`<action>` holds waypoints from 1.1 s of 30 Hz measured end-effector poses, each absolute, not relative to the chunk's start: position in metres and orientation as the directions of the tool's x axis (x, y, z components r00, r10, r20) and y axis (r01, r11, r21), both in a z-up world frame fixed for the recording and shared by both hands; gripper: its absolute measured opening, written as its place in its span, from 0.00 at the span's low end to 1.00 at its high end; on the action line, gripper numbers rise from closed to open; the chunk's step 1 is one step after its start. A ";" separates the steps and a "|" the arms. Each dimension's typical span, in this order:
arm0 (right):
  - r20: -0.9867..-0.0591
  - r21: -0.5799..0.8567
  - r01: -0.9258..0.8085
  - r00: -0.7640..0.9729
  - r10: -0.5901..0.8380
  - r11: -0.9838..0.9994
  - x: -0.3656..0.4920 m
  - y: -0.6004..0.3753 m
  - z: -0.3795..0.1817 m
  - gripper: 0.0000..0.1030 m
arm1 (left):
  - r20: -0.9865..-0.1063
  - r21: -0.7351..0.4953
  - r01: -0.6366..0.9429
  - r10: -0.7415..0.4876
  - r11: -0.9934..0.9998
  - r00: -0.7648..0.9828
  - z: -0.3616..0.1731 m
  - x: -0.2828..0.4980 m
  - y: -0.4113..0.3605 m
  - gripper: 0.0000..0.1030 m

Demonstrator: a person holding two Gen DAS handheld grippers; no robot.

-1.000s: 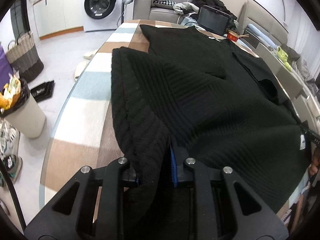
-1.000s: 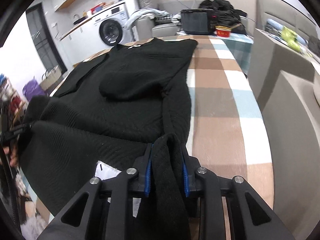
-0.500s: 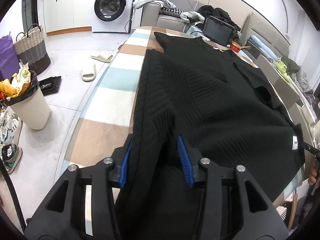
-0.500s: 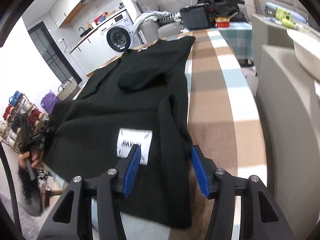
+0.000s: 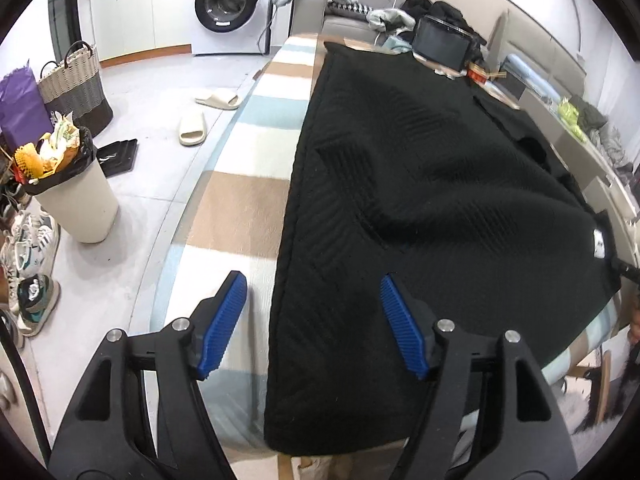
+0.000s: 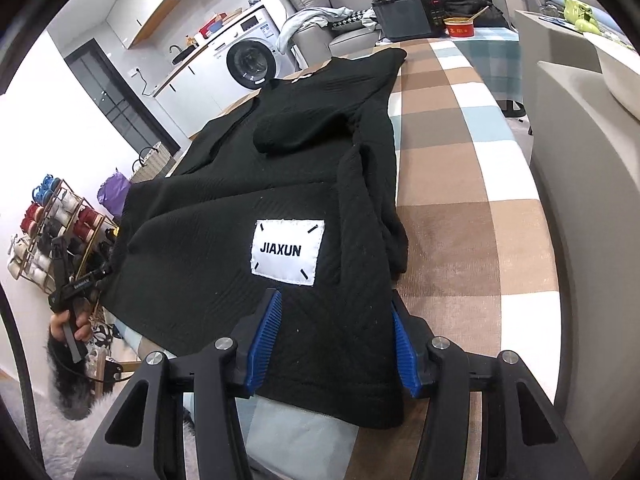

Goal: Fold small clothes

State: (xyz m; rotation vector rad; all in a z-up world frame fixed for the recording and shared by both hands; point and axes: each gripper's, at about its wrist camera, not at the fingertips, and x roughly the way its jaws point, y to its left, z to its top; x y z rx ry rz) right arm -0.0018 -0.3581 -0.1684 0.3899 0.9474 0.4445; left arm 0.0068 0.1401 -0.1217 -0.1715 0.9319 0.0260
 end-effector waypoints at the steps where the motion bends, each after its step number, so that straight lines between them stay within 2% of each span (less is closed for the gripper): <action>1: -0.685 0.504 -0.191 0.506 0.524 0.843 -0.002 -0.358 -0.168 0.52 | -0.803 -0.127 -0.091 -0.049 0.988 0.594 -0.122 0.005 0.138 0.65; 5: -0.681 0.495 -0.209 0.509 0.526 0.843 -0.008 -0.358 -0.169 0.52 | -0.804 -0.087 -0.060 -0.035 0.994 0.593 -0.122 -0.001 0.126 0.64; 7: -0.680 0.481 -0.220 0.518 0.519 0.849 -0.011 -0.355 -0.169 0.51 | -0.799 -0.076 -0.047 -0.033 0.996 0.600 -0.123 -0.002 0.120 0.56; 8: -0.680 0.469 -0.228 0.523 0.514 0.853 -0.011 -0.352 -0.169 0.48 | -0.796 -0.081 -0.036 -0.043 0.996 0.604 -0.121 -0.001 0.116 0.48; 9: -0.666 0.470 -0.243 0.534 0.522 0.848 -0.012 -0.349 -0.167 0.43 | -0.793 -0.090 -0.029 -0.054 0.996 0.607 -0.120 -0.002 0.114 0.36; 10: -0.649 0.473 -0.260 0.544 0.532 0.842 -0.013 -0.348 -0.166 0.30 | -0.788 -0.101 -0.025 -0.065 0.995 0.612 -0.119 -0.001 0.112 0.26; 11: -0.633 0.474 -0.274 0.555 0.540 0.837 -0.013 -0.346 -0.165 0.22 | -0.784 -0.120 -0.020 -0.082 0.993 0.616 -0.118 -0.001 0.112 0.10; 12: -0.620 0.469 -0.284 0.569 0.540 0.836 -0.013 -0.342 -0.164 0.18 | -0.779 -0.139 -0.022 -0.095 0.990 0.620 -0.118 -0.001 0.112 0.08; 13: -0.616 0.463 -0.289 0.575 0.539 0.838 -0.012 -0.340 -0.163 0.11 | -0.774 -0.146 -0.029 -0.095 0.989 0.626 -0.116 -0.001 0.113 0.07; 17: -0.541 0.457 -0.326 0.636 0.550 0.827 -0.020 -0.340 -0.150 0.06 | -0.734 -0.192 -0.045 -0.113 0.980 0.670 -0.100 -0.005 0.120 0.06; 27: -0.287 0.586 -0.328 0.771 0.569 0.741 -0.022 -0.367 -0.111 0.05 | -0.623 -0.241 -0.030 -0.131 0.970 0.771 -0.049 -0.007 0.133 0.05; 33: -0.234 0.606 -0.260 0.845 0.480 0.752 -0.001 -0.375 -0.095 0.05 | -0.566 -0.249 -0.040 -0.112 0.968 0.817 -0.022 0.013 0.143 0.04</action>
